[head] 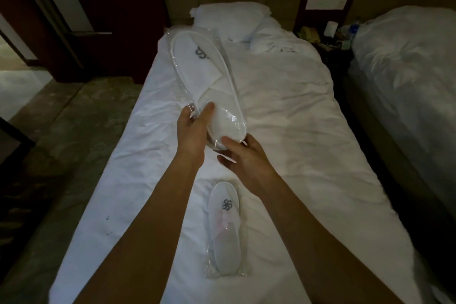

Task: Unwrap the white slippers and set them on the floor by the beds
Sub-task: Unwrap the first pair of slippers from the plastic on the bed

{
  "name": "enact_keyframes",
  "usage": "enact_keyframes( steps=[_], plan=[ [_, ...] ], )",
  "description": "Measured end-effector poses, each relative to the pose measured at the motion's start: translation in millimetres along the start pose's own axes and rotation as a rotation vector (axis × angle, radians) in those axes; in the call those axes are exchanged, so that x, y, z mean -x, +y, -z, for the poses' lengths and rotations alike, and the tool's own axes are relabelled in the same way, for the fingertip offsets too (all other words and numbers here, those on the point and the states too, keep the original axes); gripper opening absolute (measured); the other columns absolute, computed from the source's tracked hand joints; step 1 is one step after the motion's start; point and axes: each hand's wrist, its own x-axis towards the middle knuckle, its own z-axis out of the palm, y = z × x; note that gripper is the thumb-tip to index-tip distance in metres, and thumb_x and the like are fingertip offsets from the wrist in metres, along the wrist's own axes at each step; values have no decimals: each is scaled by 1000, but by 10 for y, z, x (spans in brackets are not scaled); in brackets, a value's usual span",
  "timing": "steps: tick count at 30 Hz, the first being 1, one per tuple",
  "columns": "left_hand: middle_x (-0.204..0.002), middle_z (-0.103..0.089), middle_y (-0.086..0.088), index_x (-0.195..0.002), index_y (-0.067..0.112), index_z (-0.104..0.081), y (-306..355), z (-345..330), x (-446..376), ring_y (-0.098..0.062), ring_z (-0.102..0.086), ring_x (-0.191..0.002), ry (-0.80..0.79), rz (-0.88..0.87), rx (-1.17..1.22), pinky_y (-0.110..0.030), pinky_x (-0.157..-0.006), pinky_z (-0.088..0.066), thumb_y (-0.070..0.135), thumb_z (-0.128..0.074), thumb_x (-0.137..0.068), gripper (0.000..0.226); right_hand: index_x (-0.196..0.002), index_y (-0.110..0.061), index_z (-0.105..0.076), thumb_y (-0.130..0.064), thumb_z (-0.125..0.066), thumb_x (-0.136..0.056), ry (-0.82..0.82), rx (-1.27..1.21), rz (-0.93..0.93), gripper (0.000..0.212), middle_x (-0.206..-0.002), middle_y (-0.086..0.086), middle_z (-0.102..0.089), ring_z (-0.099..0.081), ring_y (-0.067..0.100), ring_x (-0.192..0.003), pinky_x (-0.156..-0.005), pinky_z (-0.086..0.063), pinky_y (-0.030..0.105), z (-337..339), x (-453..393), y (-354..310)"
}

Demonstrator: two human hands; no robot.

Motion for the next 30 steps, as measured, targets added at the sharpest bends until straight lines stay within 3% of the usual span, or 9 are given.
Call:
enact_keyframes(
  steps=[8,12,15,19,24,30],
  plan=[
    [-117,-68,-9,-119,9,-61,-347,-258,-3,-26,-64,-109,4,136,-34,-43,-92,-55,31,-69,-87,40,-125,-8,-55,-13,-73,-85,56,24,-4,44,-113,11,-69,-72,20,-86,-77,-56,29,419,90,27],
    [-117,-67,-11,-116,5,-60,-593,-385,24,-29,-63,-108,2,228,-77,-47,-93,-55,33,-72,-84,43,-126,-8,-54,-13,-74,-83,83,66,-20,48,-119,16,-66,-70,23,-91,-80,-56,30,677,208,74],
    [-113,-66,-9,-112,7,-60,-836,-466,62,-28,-63,-103,-29,262,-152,-43,-87,-56,34,-72,-84,41,-123,-9,-57,-11,-72,-84,95,99,-66,42,-115,15,-68,-69,23,-92,-80,-56,30,886,325,140],
    [-119,-64,-9,-123,10,-58,-1169,-517,95,-26,-62,-104,-62,372,-218,-42,-86,-57,37,-72,-84,49,-119,-13,-60,-9,-71,-85,127,130,-112,36,-109,8,-71,-69,19,-91,-74,-56,25,1150,469,270],
    [-116,-65,-9,-126,9,-58,-1548,-535,128,-24,-64,-101,-96,501,-214,-29,-65,-55,38,-76,-80,58,-110,-25,-59,-12,-70,-84,230,192,-201,31,-106,2,-70,-72,14,-84,-68,-57,24,1435,666,502],
    [-121,-66,-13,-130,7,-56,-1966,-573,197,-27,-66,-101,-108,593,-228,-36,-77,-59,34,-76,-81,59,-117,-22,-56,-11,-71,-81,304,168,-307,41,-102,5,-70,-69,15,-82,-71,-49,28,1743,1018,824]
  ],
)
